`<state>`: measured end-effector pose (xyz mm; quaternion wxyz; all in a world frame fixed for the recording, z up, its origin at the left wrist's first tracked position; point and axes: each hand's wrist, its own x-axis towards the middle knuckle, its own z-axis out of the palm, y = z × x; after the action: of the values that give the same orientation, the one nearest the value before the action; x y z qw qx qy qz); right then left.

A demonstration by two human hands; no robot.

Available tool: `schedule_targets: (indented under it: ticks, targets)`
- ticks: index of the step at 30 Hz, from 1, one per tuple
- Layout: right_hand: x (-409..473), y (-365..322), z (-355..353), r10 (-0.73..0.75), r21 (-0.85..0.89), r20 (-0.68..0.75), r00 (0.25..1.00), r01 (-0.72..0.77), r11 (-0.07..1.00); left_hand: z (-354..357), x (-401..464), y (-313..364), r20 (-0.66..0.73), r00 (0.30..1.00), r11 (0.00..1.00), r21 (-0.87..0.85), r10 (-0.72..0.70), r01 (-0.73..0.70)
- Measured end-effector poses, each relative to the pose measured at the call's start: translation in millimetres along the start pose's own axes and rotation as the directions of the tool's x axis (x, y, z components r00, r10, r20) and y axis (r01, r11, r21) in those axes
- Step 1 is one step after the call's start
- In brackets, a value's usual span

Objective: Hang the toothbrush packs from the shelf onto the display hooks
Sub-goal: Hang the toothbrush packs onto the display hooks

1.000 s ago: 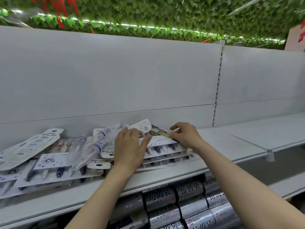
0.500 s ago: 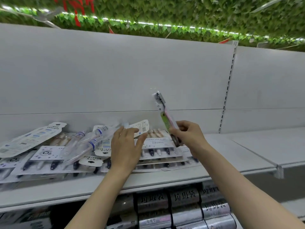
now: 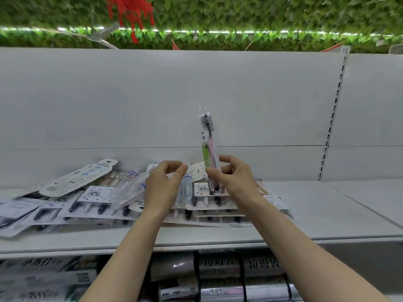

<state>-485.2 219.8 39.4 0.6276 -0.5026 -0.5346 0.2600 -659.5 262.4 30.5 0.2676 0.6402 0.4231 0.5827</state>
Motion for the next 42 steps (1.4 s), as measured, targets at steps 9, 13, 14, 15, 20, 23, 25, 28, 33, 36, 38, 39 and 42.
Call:
schedule_targets:
  ticks: [9, 13, 14, 15, 20, 23, 25, 28, 33, 36, 38, 39, 42]
  targets:
    - [13.4, 18.3, -4.6, 0.052, 0.104, -0.12, 0.991, -0.04, 0.994, 5.2, 2.1, -15.8, 0.137, 0.99, 0.737, 0.67, -0.015, -0.082]
    - [11.9, 18.5, -7.0, 0.059, 0.139, -0.106, 0.993, -0.044, 0.989, 15.5, 8.2, -10.1, 0.127, 0.987, 0.636, 0.771, -0.098, -0.036]
    - [10.9, 17.6, -7.4, 0.057, 0.146, -0.1, 0.993, -0.042, 0.988, 17.9, 9.4, -7.7, 0.129, 0.984, 0.625, 0.781, -0.119, -0.027]
    - [9.8, 16.7, -7.6, 0.053, 0.15, -0.095, 0.994, -0.039, 0.988, 20.3, 10.4, -5.3, 0.136, 0.981, 0.618, 0.786, -0.142, -0.019]
    - [6.9, 13.0, -11.3, 0.042, 0.14, -0.074, 0.996, -0.031, 0.99, 26.5, 9.4, 8.8, 0.155, 0.976, 0.598, 0.801, -0.154, -0.033]
    - [8.3, 12.2, -15.4, 0.038, 0.122, -0.081, 0.996, -0.028, 0.992, 29.0, 7.8, 8.8, 0.165, 0.977, 0.631, 0.774, -0.136, -0.043]
    - [8.3, 12.3, -16.4, 0.037, 0.12, -0.081, 0.996, -0.027, 0.992, 30.2, 5.7, 11.3, 0.148, 0.98, 0.653, 0.757, -0.134, -0.025]
    - [6.4, 12.2, -17.6, 0.035, 0.125, -0.069, 0.997, -0.026, 0.992, 32.1, 5.5, 14.7, 0.123, 0.982, 0.663, 0.748, -0.143, 0.003]
    - [2.0, 11.4, -26.1, 0.037, 0.136, -0.063, 0.997, -0.028, 0.99, 29.8, 7.3, 8.1, 0.059, 0.988, 0.753, 0.654, -0.14, 0.068]
    - [-2.0, 9.7, -33.4, 0.027, 0.149, -0.057, 0.998, -0.018, 0.989, 25.4, 4.1, 12.5, 0.016, 0.989, 0.841, 0.529, -0.145, 0.114]
    - [-4.6, 8.4, -36.8, 0.018, 0.155, -0.059, 0.998, -0.009, 0.988, 21.9, 0.8, 17.1, 0.023, 0.988, 0.926, 0.353, -0.154, 0.137]
    - [-5.6, 8.0, -38.0, 0.014, 0.155, -0.062, 0.998, -0.004, 0.988, 20.5, -1.9, 19.1, 0.03, 0.987, 0.96, 0.242, -0.155, 0.144]
    - [-9.1, 6.9, -40.5, 0.01, 0.171, -0.081, 0.997, 0.004, 0.985, 19.4, -12.8, 23.1, 0.099, 0.972, 0.968, -0.113, -0.212, 0.222]
